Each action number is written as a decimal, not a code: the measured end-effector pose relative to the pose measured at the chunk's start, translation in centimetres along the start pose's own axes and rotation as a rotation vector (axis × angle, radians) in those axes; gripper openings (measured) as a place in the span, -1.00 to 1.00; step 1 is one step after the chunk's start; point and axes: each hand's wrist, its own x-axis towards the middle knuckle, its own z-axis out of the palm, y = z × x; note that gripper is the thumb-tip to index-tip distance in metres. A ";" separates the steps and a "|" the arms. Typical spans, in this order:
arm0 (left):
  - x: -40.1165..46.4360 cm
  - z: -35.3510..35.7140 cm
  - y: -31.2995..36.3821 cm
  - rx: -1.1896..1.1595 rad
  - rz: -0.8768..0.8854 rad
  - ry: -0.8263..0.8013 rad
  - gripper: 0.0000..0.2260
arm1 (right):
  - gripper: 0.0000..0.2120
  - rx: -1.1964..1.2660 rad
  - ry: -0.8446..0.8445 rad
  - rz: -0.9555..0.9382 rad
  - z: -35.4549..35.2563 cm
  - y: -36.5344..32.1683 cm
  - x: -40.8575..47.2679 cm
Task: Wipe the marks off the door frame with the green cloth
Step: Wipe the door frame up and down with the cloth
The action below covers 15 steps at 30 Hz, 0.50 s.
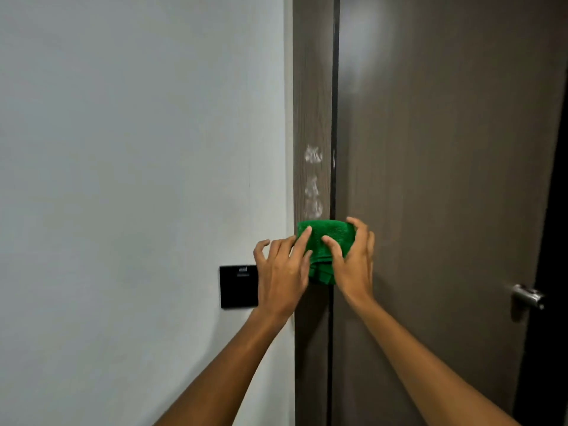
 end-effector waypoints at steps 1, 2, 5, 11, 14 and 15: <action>1.0 -0.1 -0.6 0.038 0.016 0.017 -0.62 | -0.54 0.010 0.011 -0.035 0.5 -0.5 1.2; 1.8 -0.1 -1.3 0.068 0.040 0.026 -0.63 | -0.52 0.018 0.016 -0.070 0.8 -0.9 2.2; 3.4 -0.3 -4.1 0.127 0.047 0.065 -0.67 | -0.45 -0.050 0.057 -0.097 1.6 -0.7 3.1; 9.6 -0.2 -8.7 0.226 -0.110 0.059 -0.53 | -0.79 -0.365 0.294 -0.539 3.4 0.5 1.7; 9.3 1.7 -10.2 0.272 -0.005 0.047 -0.45 | -0.66 -0.393 0.198 -0.637 4.4 2.1 0.5; 9.0 2.3 -10.8 0.303 0.028 0.067 -0.44 | -0.62 -0.412 0.149 -0.622 4.7 2.7 -0.1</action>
